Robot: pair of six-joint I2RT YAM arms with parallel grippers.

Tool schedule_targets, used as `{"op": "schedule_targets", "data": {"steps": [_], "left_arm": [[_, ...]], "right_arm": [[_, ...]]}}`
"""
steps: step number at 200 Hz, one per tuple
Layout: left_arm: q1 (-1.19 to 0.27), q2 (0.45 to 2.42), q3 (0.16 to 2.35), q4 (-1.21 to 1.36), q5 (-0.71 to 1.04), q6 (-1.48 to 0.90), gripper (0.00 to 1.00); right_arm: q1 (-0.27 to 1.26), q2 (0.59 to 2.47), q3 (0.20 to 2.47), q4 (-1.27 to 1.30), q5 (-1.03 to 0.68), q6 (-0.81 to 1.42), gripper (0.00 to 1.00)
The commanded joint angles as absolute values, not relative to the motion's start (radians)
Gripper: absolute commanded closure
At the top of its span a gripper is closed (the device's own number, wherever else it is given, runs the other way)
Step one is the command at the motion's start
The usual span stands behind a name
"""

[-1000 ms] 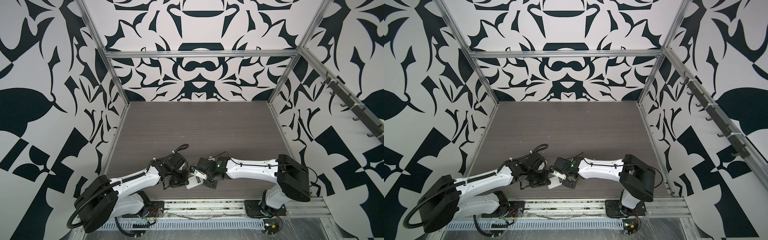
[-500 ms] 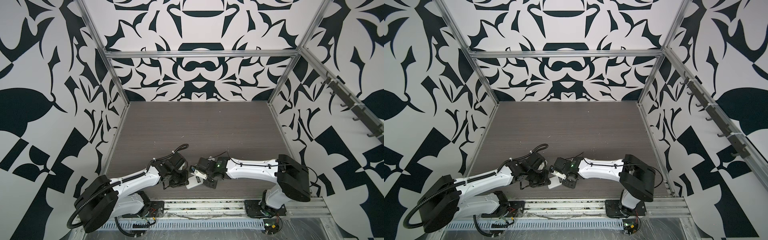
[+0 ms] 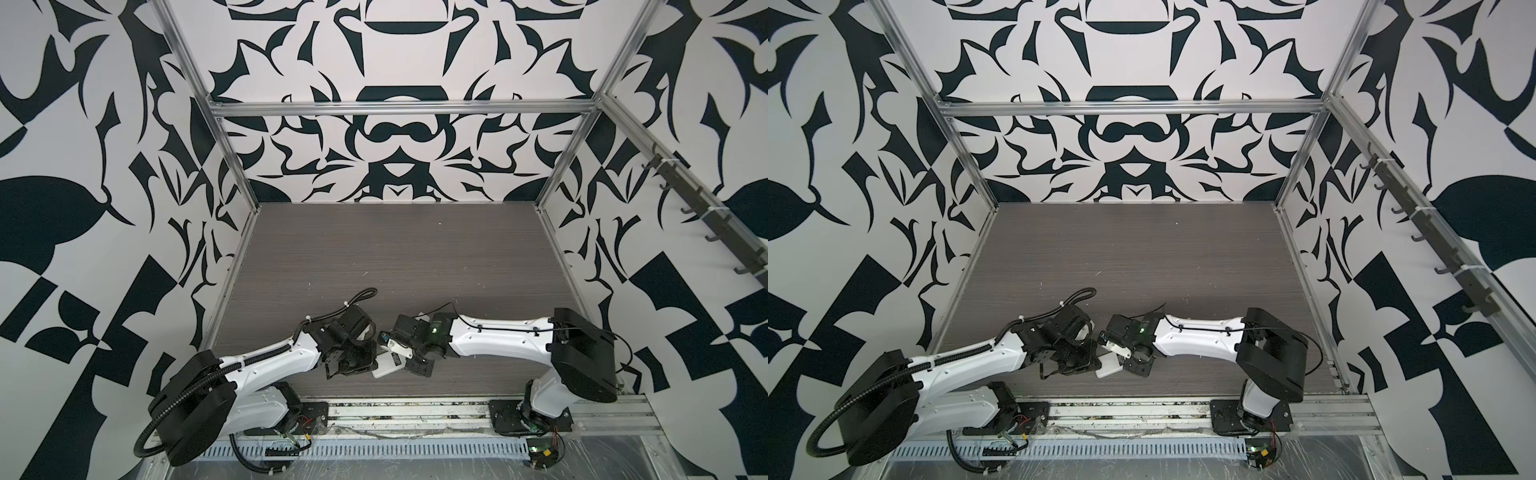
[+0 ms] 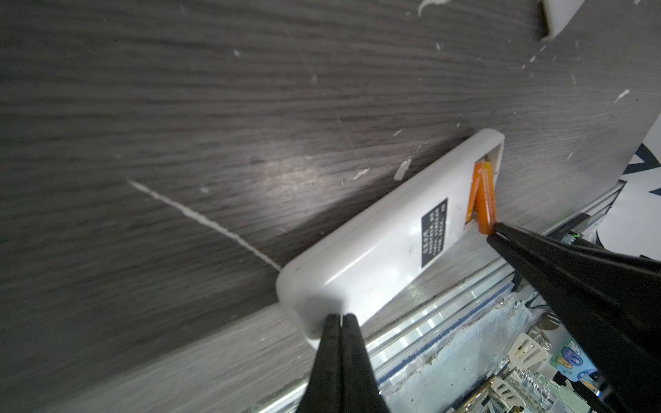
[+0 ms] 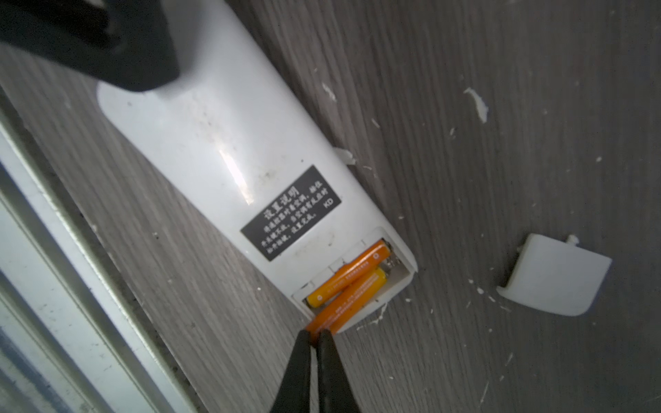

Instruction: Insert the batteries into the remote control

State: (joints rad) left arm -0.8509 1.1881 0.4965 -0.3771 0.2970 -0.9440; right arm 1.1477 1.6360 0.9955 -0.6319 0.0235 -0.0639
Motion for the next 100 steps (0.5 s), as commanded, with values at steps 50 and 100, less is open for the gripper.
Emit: {"op": "schedule_targets", "data": {"steps": [50,100], "left_arm": [[-0.844,1.185,0.465,-0.399,0.27,-0.937,1.0],[-0.844,1.186,0.464,-0.4,0.269,-0.935,1.0]], "right_arm": [[1.101,1.699,1.001,-0.622,0.101,-0.064,0.92],[1.097,1.719,1.02,-0.621,0.095,-0.063,0.92]]}}
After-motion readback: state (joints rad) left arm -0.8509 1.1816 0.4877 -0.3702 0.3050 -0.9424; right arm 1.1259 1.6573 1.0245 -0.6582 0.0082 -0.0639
